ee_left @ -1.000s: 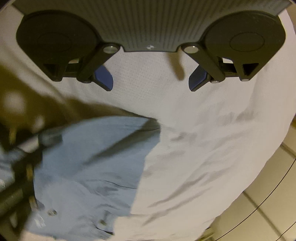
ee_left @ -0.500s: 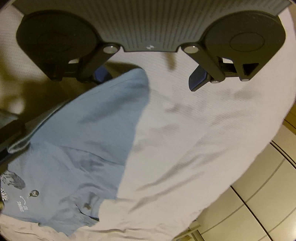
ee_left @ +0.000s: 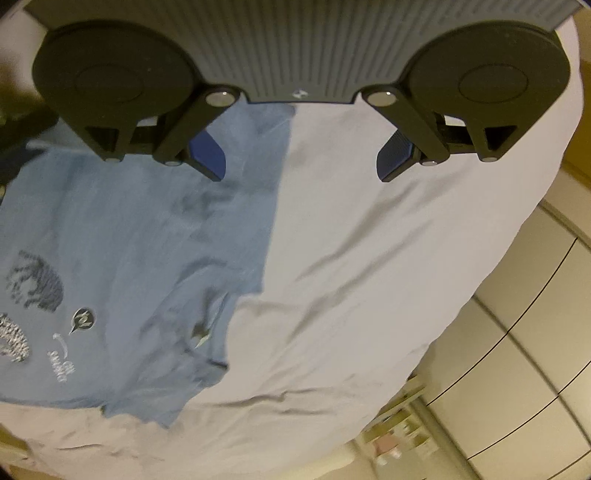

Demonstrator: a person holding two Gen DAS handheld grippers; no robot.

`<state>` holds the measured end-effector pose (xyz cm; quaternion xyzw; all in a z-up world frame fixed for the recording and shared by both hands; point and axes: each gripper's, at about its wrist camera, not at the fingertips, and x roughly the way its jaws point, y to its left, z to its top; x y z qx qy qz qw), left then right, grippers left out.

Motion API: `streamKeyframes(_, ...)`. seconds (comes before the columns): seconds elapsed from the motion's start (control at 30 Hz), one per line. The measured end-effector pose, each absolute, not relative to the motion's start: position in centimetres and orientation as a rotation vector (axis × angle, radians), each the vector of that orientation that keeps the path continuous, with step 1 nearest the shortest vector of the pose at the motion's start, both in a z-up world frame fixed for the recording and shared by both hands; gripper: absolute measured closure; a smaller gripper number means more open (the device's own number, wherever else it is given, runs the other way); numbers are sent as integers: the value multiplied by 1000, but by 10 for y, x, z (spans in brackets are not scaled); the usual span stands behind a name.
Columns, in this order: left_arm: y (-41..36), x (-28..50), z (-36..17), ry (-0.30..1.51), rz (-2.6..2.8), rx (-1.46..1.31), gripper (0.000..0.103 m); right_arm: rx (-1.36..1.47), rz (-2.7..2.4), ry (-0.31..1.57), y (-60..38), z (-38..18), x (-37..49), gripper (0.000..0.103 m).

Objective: Fold clothes

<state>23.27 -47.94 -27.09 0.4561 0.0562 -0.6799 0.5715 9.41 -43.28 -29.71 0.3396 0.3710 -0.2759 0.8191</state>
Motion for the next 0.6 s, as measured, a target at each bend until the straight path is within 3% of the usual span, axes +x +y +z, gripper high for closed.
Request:
streamKeyframes(0.17,-471,247,-269,215,-1532,1038,16,753,-577,780,-445,-289,84,82)
streamKeyframes(0.37,-433,255,-261,449,-1423,937,16,710,-555,759,-480,-275,75,77)
streamKeyframes(0.6,-408,167,-264,590,-1411,867,21,730,-477,782,-545,-289,73,72)
